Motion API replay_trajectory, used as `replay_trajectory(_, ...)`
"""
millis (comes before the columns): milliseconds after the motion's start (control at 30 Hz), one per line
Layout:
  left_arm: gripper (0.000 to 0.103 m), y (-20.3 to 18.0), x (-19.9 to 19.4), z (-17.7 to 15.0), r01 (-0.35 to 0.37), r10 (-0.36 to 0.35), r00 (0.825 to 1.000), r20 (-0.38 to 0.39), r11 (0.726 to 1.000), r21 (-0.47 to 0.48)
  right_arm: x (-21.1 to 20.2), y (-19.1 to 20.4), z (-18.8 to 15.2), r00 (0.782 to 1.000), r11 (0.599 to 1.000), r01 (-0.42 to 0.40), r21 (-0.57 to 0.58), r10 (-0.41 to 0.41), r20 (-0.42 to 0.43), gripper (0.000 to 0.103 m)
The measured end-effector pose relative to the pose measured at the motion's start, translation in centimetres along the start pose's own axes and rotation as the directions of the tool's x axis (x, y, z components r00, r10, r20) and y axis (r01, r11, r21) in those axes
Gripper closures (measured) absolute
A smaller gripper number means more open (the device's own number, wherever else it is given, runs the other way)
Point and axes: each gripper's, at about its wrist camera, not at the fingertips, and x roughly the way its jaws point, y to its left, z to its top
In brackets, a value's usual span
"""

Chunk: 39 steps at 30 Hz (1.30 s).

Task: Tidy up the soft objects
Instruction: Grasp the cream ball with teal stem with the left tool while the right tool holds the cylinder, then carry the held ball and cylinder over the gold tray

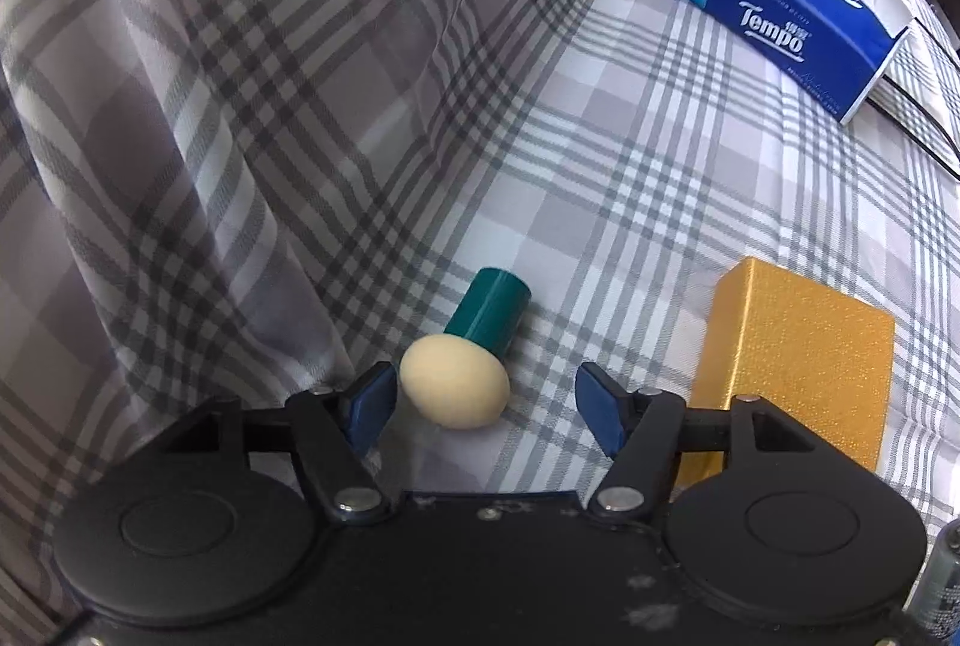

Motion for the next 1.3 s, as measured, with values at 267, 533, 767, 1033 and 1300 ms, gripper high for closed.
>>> replay_trajectory(267, 0.043, 0.3, 0.6, 0.4, 0.009, -0.009, 1.000, 0.001, 1.000, -0.009, -0.3, 0.0, -0.1, 1.000, 1.000, -0.002, -0.001, 0.002, 0.009, 0.074)
replay_trajectory(533, 0.069, 0.4, -0.1, 0.2, 0.018, -0.017, 1.000, 0.010, 1.000, -0.017, -0.4, -0.1, 0.1, 1.000, 1.000, 0.003, 0.007, -0.003, 0.018, 0.074)
replay_trajectory(767, 0.070, 0.5, -2.3, 0.0, 0.037, -0.035, 0.999, 0.034, 0.998, -0.046, -0.4, -0.4, 0.2, 0.999, 1.000, 0.016, 0.018, -0.017, 0.030, 0.074)
replay_trajectory(1033, 0.070, 0.7, -8.4, -0.2, 0.129, -0.123, 0.986, 0.109, 0.990, -0.050, -0.7, -0.9, -0.1, 0.998, 0.999, 0.024, 0.034, -0.026, 0.066, 0.074)
replay_trajectory(1300, 0.070, -1.2, -13.8, -1.5, 0.212, -0.212, 0.968, 0.135, 0.977, 0.010, -2.2, -2.4, -0.8, 0.994, 0.987, 0.023, 0.156, -0.039, 0.102, 0.074)
